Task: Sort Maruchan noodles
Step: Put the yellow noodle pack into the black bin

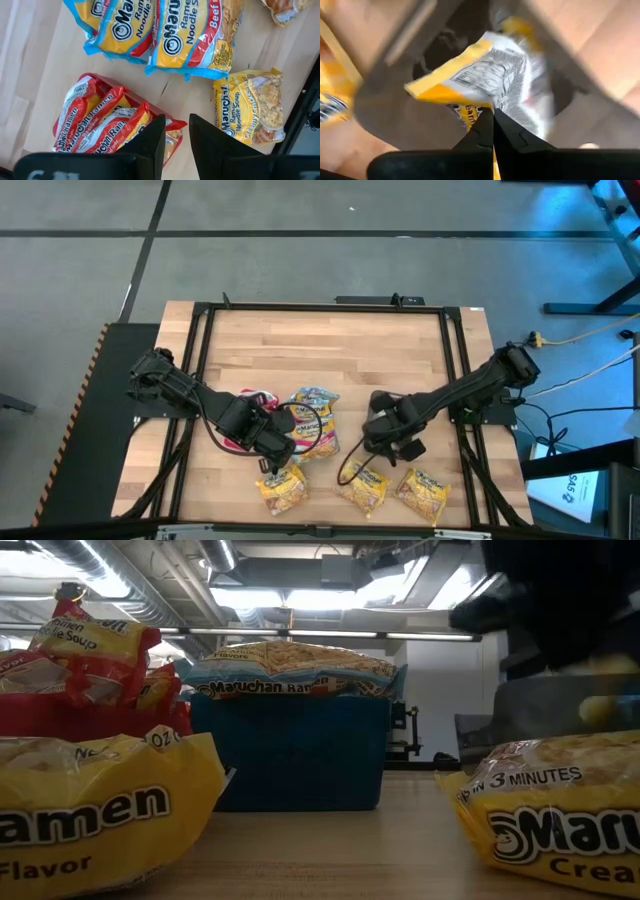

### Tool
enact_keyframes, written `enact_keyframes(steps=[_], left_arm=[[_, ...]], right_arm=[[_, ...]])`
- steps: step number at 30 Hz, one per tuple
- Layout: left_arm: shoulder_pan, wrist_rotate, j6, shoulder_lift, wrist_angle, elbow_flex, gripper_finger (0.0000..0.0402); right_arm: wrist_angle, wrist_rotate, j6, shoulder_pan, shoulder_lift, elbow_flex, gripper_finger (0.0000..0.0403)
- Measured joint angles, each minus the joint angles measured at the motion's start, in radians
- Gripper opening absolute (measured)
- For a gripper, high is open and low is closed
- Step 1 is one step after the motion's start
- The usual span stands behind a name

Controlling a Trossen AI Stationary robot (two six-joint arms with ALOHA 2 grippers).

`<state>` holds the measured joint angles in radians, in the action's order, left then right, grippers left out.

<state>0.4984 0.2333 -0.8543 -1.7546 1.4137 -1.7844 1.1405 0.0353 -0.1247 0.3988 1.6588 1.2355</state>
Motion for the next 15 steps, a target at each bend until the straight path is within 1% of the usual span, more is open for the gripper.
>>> enact_keyframes(steps=[3,9,12,15], left_arm=[[0.000,0.020,0.000,0.000,0.000,0.000,0.0080],[0.000,0.048,0.000,0.000,0.000,0.000,0.0080],[0.000,0.053,0.000,0.000,0.000,0.000,0.0080],[0.000,0.055,0.000,0.000,0.006,0.000,0.0080]], right_arm=[[0.045,-0.001,0.064,0.000,0.000,0.092,0.0001],[0.181,-0.037,0.313,-0.016,0.000,0.265,0.0000],[0.248,-0.015,0.384,-0.036,-0.001,0.314,0.0000],[0.279,-0.002,0.430,-0.057,-0.002,0.326,0.0000]])
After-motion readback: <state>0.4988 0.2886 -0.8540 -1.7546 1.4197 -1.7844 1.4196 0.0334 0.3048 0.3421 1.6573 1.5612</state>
